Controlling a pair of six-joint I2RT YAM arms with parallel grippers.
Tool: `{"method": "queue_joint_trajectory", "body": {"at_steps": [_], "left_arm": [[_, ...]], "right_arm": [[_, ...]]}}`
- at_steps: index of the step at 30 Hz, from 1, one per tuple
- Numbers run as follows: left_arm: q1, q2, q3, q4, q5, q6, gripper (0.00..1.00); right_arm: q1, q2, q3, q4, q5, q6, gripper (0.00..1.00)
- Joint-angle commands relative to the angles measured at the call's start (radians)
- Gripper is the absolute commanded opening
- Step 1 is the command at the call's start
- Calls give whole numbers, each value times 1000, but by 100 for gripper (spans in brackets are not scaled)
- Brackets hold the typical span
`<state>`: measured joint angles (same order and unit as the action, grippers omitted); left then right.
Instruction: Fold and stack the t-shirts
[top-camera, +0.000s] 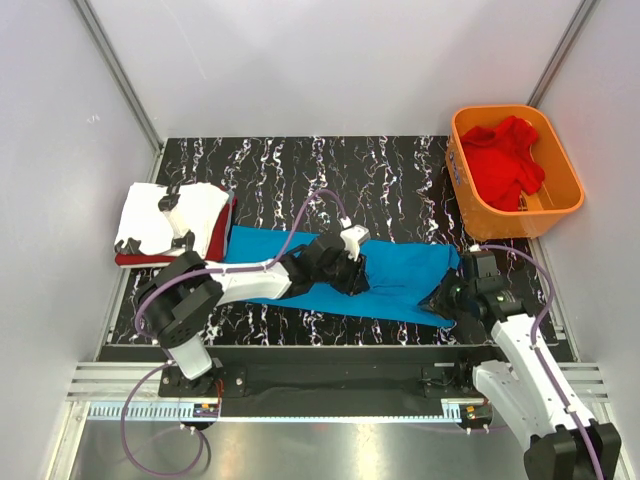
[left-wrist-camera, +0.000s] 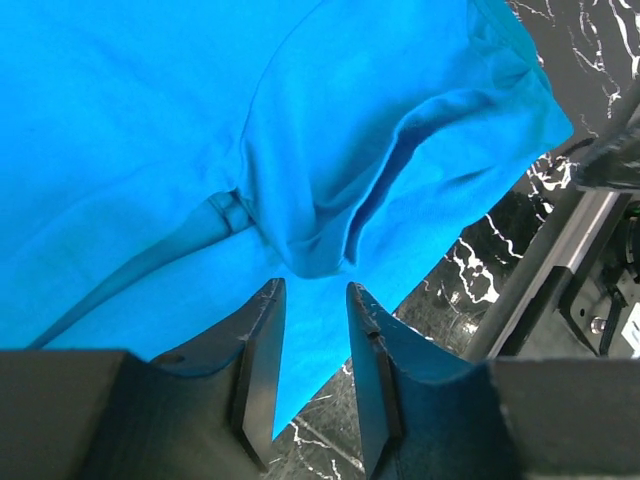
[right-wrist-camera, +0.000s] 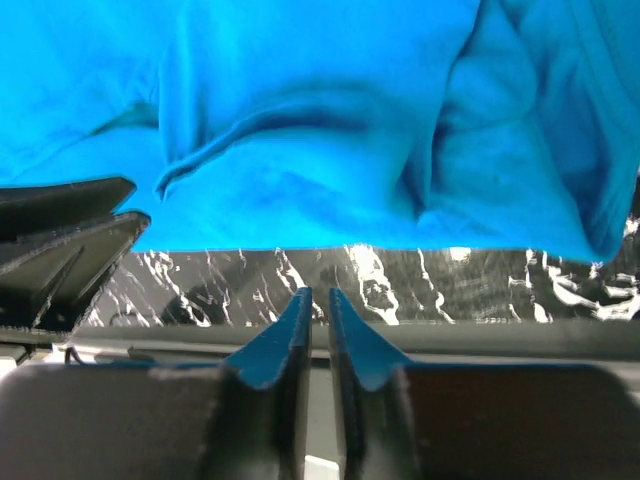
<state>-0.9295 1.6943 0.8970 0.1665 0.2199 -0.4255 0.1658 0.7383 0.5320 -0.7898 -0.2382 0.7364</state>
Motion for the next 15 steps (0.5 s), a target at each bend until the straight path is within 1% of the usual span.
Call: {"method": "queue_joint_trajectory", "body": {"at_steps": [1, 3, 4, 5, 7, 8, 9, 11, 15], "left_arm": [[-6, -38, 42, -18, -47, 39, 39], [-6, -35, 66, -44, -51, 47, 41], [-6, -32, 95, -53, -53, 54, 42], [-6, -22, 111, -62, -51, 57, 43], [-6, -7, 164, -84, -41, 65, 43], [-6, 5, 181, -90, -30, 68, 43], [-6, 33, 204, -102, -19, 70, 43], [-6, 63, 259, -111, 15, 68, 43], [-9, 143, 316, -111, 59, 59, 43]], "right_arm": [[5, -25, 45, -77, -38, 15, 13], [5, -27, 45, -84, -62, 11, 11], [5, -27, 46, -91, -67, 8, 12], [6, -25, 49, -97, -66, 3, 17], [5, -27, 63, -92, -37, 1, 31], [5, -25, 63, -74, -29, 17, 45], [5, -20, 62, -16, -27, 18, 48], [5, 27, 75, 18, 26, 24, 49], [5, 156, 105, 160, 103, -6, 49]]}}
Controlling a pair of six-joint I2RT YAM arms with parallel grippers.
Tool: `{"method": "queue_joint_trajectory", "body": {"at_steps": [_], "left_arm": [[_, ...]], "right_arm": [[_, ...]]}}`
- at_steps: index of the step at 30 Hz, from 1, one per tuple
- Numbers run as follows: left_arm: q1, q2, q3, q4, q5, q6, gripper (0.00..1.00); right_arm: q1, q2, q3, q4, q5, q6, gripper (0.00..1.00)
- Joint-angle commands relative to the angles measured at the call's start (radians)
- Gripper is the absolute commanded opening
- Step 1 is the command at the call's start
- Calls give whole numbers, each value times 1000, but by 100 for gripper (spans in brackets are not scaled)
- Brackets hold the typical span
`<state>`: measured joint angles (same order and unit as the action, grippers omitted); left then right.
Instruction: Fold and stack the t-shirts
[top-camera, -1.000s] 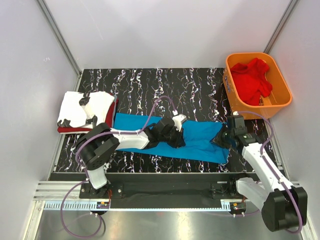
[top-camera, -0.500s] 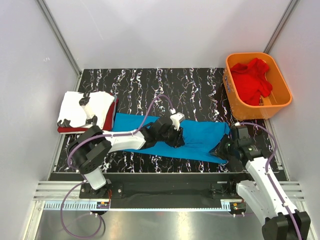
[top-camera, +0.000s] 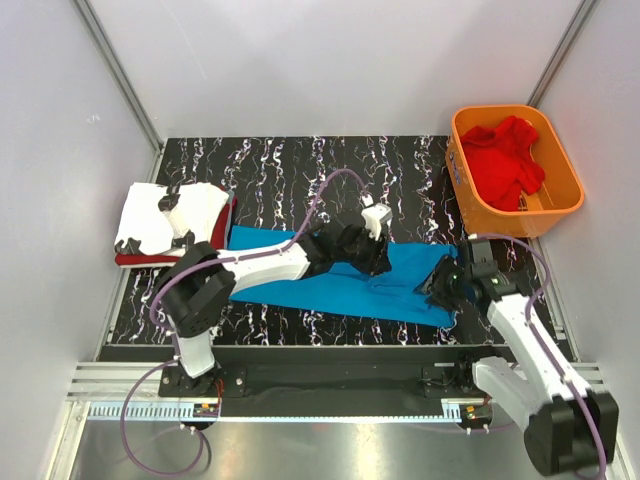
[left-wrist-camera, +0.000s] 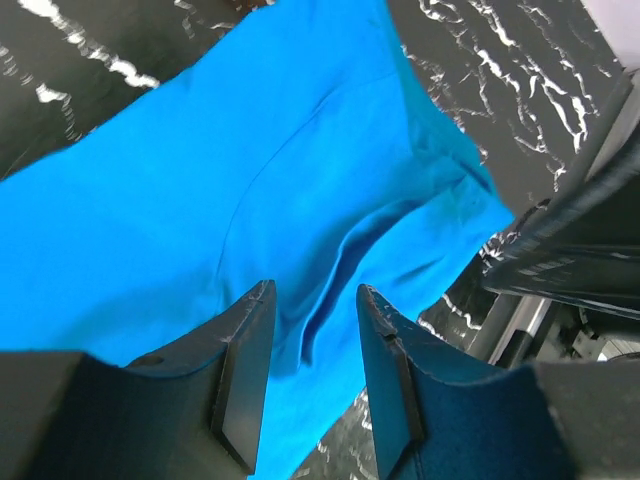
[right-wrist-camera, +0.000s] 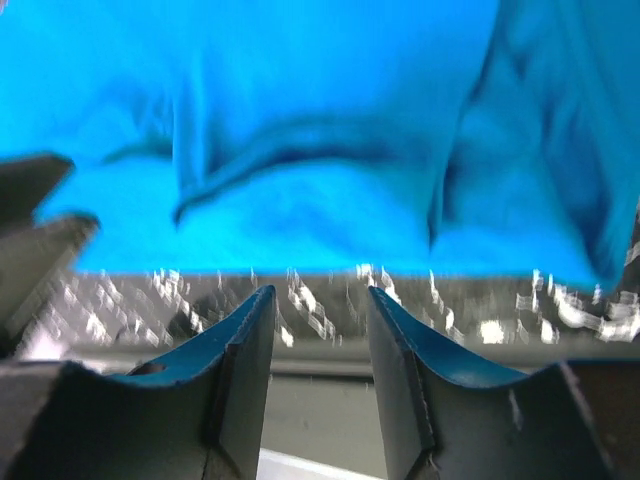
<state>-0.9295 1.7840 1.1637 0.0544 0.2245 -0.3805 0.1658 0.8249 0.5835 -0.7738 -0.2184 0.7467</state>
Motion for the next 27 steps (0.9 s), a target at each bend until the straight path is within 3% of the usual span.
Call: {"method": "queue_joint_trajectory", "body": {"at_steps": [1, 6, 11, 20, 27], "left_arm": [[-9, 69, 65, -2, 64, 12, 43], [-15, 140, 126, -33, 119, 12, 41], [-23, 132, 88, -19, 160, 20, 40], [-25, 31, -61, -10, 213, 46, 18], [-25, -67, -186, 32, 174, 35, 13]], "right_arm": [[5, 124, 58, 169, 96, -30, 48], [5, 275, 79, 312, 113, -55, 47], [5, 402, 90, 366, 79, -124, 46], [5, 405, 73, 351, 19, -156, 46], [6, 320, -5, 301, -150, -132, 45]]}}
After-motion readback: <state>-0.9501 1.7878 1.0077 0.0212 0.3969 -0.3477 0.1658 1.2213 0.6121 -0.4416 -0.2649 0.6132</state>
